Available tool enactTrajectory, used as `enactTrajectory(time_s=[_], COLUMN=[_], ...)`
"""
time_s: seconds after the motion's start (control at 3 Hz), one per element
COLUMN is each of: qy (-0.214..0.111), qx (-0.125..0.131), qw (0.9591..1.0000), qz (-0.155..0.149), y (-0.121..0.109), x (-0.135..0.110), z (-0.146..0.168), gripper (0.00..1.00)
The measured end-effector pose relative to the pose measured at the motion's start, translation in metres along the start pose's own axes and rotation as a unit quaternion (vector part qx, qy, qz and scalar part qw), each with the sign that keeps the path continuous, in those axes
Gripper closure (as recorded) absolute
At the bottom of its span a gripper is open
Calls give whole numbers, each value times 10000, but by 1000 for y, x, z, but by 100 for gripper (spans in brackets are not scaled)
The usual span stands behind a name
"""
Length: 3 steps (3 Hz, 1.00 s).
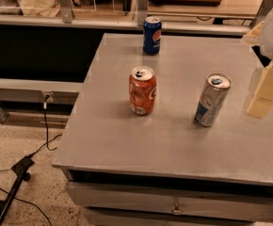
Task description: Pick redbull can
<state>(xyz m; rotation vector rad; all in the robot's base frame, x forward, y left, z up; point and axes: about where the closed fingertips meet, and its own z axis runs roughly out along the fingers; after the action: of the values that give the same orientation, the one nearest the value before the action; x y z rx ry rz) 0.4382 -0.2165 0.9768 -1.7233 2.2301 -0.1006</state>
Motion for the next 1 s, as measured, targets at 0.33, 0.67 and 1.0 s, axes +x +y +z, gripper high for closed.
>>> enactTrajectory(time_s=[0.33, 0.67, 1.0], qy=[0, -237, -849], qx=[1, -48, -183], qw=[10000, 9996, 9953], qz=[0, 154, 421], y=[0, -3, -8], x=[0, -3, -2], z=[0, 3, 26], gripper=[0, 0, 0])
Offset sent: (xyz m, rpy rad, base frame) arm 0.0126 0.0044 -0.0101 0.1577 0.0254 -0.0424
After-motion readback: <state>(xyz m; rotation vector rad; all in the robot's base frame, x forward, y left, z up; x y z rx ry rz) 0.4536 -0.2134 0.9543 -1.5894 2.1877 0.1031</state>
